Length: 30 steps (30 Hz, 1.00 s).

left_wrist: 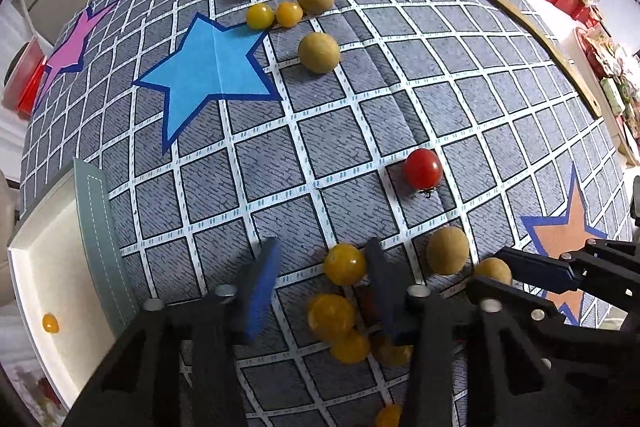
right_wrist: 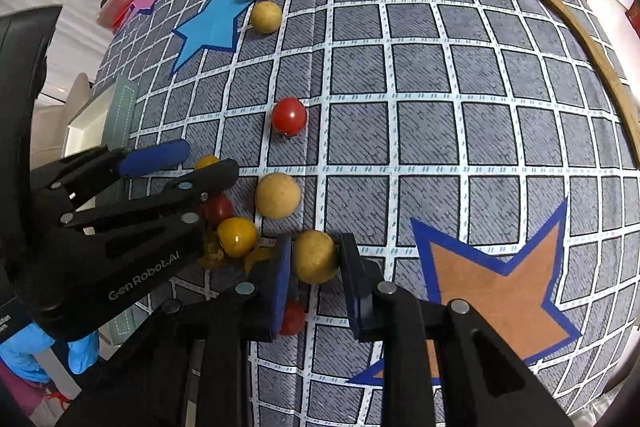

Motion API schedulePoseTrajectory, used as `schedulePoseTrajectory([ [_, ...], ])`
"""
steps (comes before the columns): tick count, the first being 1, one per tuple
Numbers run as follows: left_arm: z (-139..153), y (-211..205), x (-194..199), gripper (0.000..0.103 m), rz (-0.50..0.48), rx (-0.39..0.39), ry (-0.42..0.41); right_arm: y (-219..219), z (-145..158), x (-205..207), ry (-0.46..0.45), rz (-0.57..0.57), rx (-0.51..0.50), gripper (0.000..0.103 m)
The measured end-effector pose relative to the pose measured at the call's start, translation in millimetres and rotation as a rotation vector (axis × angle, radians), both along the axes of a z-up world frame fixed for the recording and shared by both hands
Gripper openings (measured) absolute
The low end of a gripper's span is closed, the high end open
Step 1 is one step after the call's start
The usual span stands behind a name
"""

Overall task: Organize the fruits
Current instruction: 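Return both tools to the fruit cluster on the tablecloth, then grasp a yellow tomato with the left tool while the right tool grasps a brown fruit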

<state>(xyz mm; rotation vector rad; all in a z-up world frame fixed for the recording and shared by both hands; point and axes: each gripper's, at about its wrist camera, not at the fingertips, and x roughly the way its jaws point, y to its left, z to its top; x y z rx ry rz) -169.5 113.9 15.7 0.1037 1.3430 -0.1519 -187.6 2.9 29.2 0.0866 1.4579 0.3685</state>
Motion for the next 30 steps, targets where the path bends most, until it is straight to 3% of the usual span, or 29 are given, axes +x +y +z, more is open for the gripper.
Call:
schedulePoseTrajectory([
  [2, -0.5, -1.5, -4.4, 0.022, 0.004, -0.013, -0.001, 0.1, -0.1, 1.6, 0.007, -0.004, 0.012, 0.026],
  [9, 10.6, 23.0, -19.2, 0.022, 0.080, -0.095, 0.005, -13.7, 7.4, -4.7, 0.005, -0.038, 0.035, 0.027],
  [19, 29.6, 56.4, -29.5, 0.022, 0.125, -0.110, -0.018, -14.8, 18.1, -0.3, -0.009, -0.044, 0.043, 0.027],
  [30, 46.6, 89.6, -42.6, 0.022, 0.217, -0.116, -0.057, 15.7, 31.9, 6.1, -0.025, 0.012, 0.054, 0.027],
])
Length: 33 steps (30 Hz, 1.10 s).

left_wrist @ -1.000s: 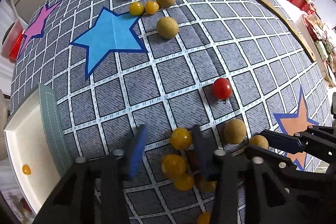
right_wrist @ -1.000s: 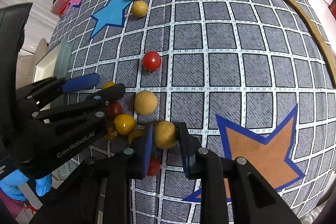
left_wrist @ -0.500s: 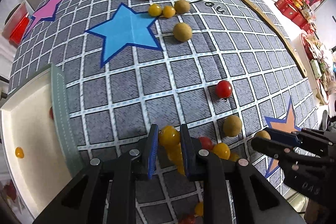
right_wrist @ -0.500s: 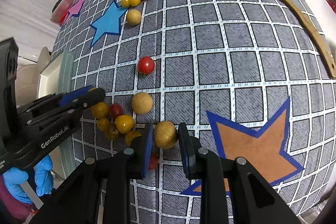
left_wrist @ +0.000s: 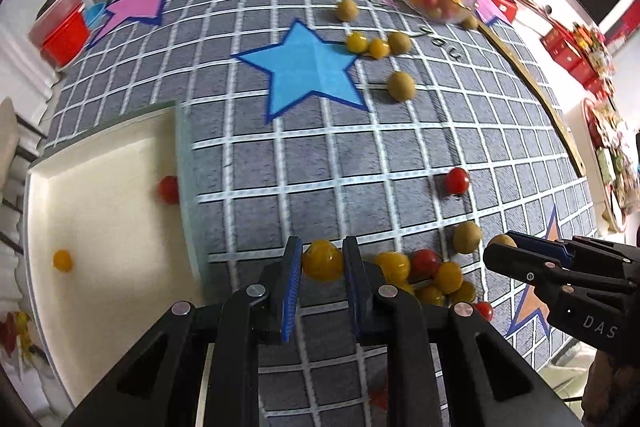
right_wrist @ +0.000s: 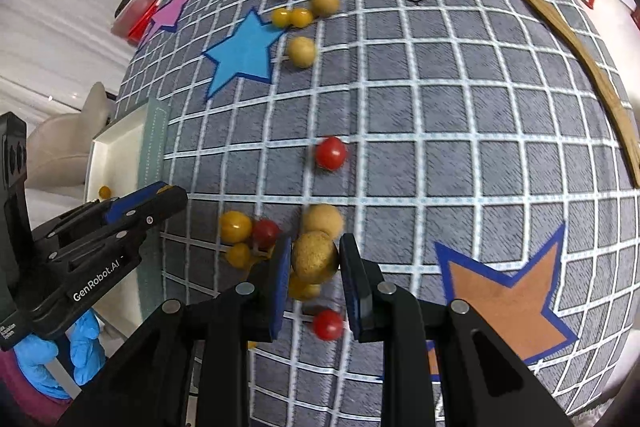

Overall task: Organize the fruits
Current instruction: 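Grasp a yellow tomato with the left tool while the right tool grasps a brown fruit, then carry both fruits into the white tray and open both tools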

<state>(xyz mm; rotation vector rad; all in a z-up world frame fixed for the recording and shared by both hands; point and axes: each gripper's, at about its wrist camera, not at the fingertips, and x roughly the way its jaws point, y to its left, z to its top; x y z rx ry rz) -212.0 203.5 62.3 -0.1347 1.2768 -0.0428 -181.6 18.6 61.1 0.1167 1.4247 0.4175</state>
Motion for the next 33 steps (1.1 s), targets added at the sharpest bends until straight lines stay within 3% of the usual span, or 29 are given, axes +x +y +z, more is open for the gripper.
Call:
schedulePoseTrajectory([
  [7, 0.5, 29.3, -11.2, 0.022, 0.085, 0.015, -0.015, 44.1, 6.1, 1.1, -0.014, 0.083, 0.015, 0.027],
  [18, -4.3, 113.1, -49.8, 0.022, 0.275, 0.062, -0.017, 139.6, 12.1, 1.3, -0.028, 0.255, 0.059, 0.027],
  [27, -25.0, 174.6, -67.6, 0.022, 0.427, 0.128, 0.004, 227.1, 0.1, 18.5, -0.029, 0.354, 0.076, 0.027],
  [33, -37.4, 188.1, -70.8, 0.022, 0.474, 0.150, 0.019, 264.8, -14.4, 32.9, -0.046, 0.377, 0.039, 0.027],
])
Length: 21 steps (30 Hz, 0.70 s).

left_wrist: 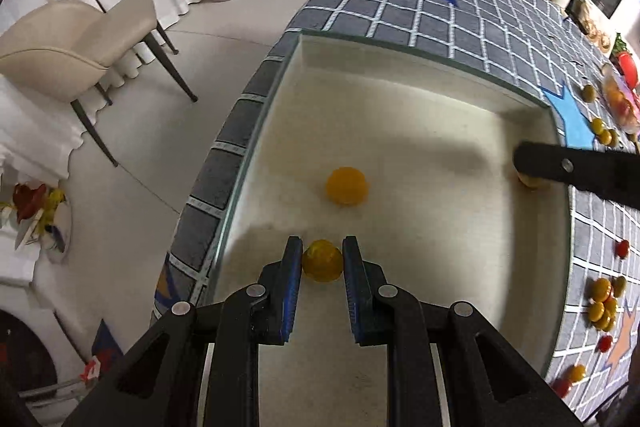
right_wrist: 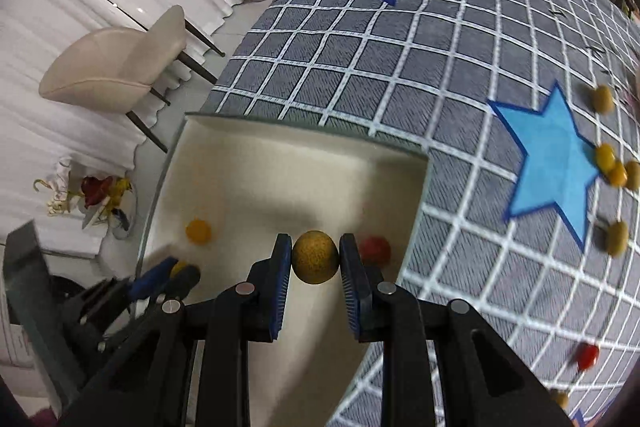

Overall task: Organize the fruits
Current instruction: 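Carry both fruits into the white tray and open both tools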

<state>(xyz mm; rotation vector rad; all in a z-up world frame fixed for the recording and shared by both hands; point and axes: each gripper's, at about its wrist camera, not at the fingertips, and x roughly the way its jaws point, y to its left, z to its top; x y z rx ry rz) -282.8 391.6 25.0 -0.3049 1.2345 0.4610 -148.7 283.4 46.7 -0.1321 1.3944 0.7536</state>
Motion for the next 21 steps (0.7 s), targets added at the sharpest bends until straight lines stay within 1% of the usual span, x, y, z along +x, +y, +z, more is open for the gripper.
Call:
schedulePoseTrajectory([
  [8, -2.7, -3.4, 2.1, 0.022, -0.008, 0.035, 0.004, 22.4, -21.6, 5.7, -0.013, 0.022, -0.055, 0.027],
  [12, -2.5, -5.5, 1.9, 0.022, -0.014, 0.051, 0.012, 29.8, -22.7, 5.0, -0.031, 0.033, -0.063, 0.028],
  [17, -1.1, -9.6, 2.8, 0.023, -0.034, 0.071, 0.020, 38.5, -25.0, 6.0, -0.030, 0.045, -0.063, 0.028],
  [20, 0.4, -8.6, 1.2, 0.023, -0.041, 0.070, 0.022, 37.1, -24.8, 5.8, -0.015, 0.047, -0.048, 0.037],
  [21, 0.8, -8.6, 1.1, 0.023, -0.042, 0.069, 0.024, 36.7, -24.7, 5.8, -0.016, 0.047, -0.047, 0.044],
])
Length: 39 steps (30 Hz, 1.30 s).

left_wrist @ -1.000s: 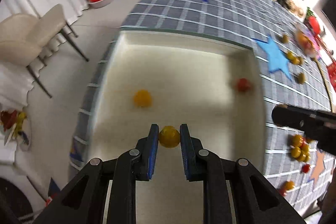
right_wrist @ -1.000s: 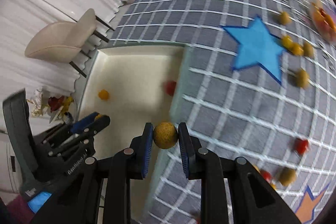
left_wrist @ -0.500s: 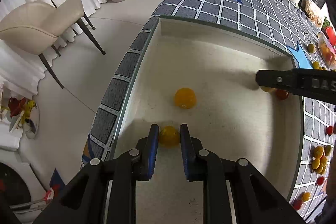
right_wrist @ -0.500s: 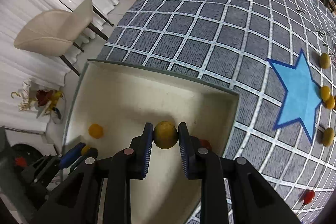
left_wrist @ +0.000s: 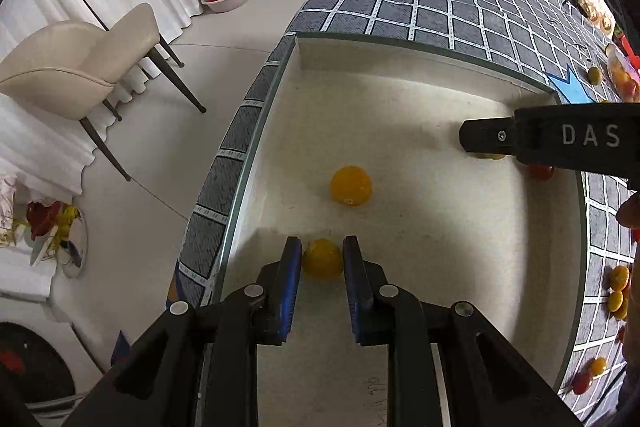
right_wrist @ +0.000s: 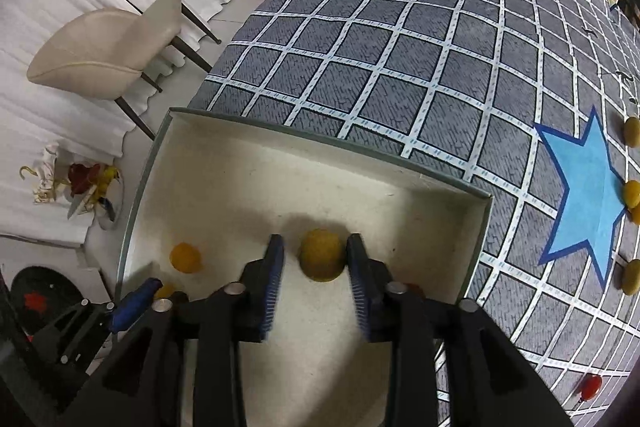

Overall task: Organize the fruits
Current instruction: 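Carry both fruits into the white tray and open both tools, then move both tools back to the fruit cluster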

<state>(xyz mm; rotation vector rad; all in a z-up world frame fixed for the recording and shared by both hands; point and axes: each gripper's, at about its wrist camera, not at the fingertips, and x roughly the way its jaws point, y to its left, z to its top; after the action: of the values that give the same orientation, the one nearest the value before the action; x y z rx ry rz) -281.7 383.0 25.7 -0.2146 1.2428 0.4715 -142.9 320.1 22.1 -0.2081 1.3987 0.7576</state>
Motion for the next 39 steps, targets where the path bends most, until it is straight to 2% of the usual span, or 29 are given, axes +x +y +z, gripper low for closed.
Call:
schedulePoseTrajectory([
  [1, 0.4, -0.1, 0.3, 0.023, -0.002, 0.000, 0.003, -0.3, 0.1, 0.2, -0.002, -0.002, 0.000, 0.052],
  [2, 0.6, 0.0, 0.6, 0.024, -0.006, -0.001, 0.005, -1.9, 0.8, 0.2, -0.001, -0.003, 0.002, 0.056],
  [3, 1.2, 0.0, 0.3, 0.032, -0.010, -0.003, 0.005, -2.7, 0.8, 0.8, 0.001, -0.006, 0.006, 0.064],
  [4, 2.0, -0.3, -0.3, 0.065, -0.011, -0.002, 0.003, -5.2, 2.4, 1.1, 0.002, -0.010, 0.011, 0.072],
  [5, 4.9, -1.4, -1.8, 0.081, -0.011, 0.014, -0.017, -8.6, 4.9, 0.9, 0.002, -0.014, 0.017, 0.075],
  [6, 8.1, -3.6, -3.1, 0.081, -0.018, 0.020, -0.038, -10.9, 7.2, 1.8, 0.003, -0.019, 0.028, 0.080],
  [9, 8.6, -9.7, -0.3, 0.081, -0.041, 0.043, -0.019, -17.6, 15.3, 1.8, -0.002, -0.026, 0.048, 0.081],
  [11, 9.5, -12.4, 2.1, 0.081, -0.050, 0.023, -0.013, -23.3, 21.8, 3.6, -0.002, -0.040, 0.062, 0.081],
  [15, 18.0, -26.0, 6.5, 0.081, -0.092, 0.029, -0.018, -43.5, 36.4, 8.2, -0.004, -0.087, 0.088, 0.082],
  [20, 31.5, -51.7, 17.5, 0.081, -0.166, 0.029, -0.034, -86.4, 52.3, 10.3, -0.025, -0.153, 0.085, 0.082],
  [30, 49.4, -130.4, 41.8, 0.081, -0.375, -0.029, -0.062, -231.6, 55.4, -10.2, -0.033, -0.357, -0.046, 0.082],
  [33, 46.4, -154.6, 49.5, 0.081, -0.441, -0.055, -0.051, -262.6, 50.5, -19.0, -0.018, -0.399, -0.084, 0.082],
  [39, 34.0, -190.5, 60.3, 0.081, -0.525, -0.113, -0.017, -298.1, 36.6, -31.3, 0.005, -0.451, -0.126, 0.082],
])
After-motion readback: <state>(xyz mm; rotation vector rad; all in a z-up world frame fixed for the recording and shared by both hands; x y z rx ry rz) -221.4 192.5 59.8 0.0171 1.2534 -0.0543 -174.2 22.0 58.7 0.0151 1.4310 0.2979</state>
